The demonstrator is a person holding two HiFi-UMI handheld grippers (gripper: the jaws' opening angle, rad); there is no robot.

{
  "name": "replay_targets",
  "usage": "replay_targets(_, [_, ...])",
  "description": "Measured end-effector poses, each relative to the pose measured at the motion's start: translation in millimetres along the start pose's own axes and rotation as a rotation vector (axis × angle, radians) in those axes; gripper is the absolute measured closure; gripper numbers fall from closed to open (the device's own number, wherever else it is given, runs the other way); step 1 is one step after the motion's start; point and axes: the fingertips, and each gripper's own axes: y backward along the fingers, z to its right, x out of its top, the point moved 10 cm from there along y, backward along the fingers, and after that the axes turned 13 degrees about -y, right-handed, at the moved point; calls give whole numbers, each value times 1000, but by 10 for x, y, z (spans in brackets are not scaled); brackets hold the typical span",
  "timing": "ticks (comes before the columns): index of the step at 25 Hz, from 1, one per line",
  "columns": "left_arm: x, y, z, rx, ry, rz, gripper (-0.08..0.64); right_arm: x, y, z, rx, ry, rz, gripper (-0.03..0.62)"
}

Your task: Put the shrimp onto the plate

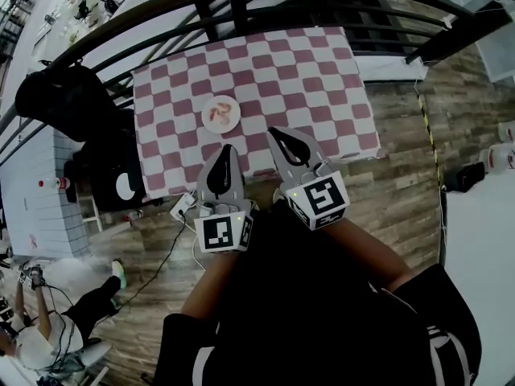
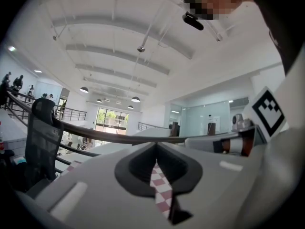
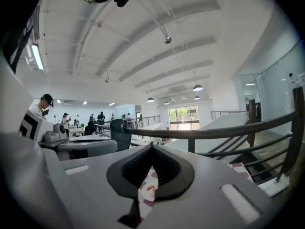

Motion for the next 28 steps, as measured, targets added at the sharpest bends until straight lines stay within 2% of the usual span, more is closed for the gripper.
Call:
replay_targets(4, [105, -85, 95, -35, -26, 37, 551, 75, 144, -13, -26, 11, 62, 594])
replay_targets(10, [114, -323, 271, -126, -42, 41, 551, 39, 226, 92, -113, 28, 56, 594])
replay_targets(15, [137, -460, 407, -179, -57, 54, 551, 144, 348, 220, -180, 19, 97, 594])
replay_targets(19, [135, -514, 534, -227, -63, 71, 551, 83, 451, 331, -217, 31, 104, 594])
replay_targets(28, [110, -490, 577, -229, -64, 2, 551, 28, 523, 313, -226, 44, 90, 594])
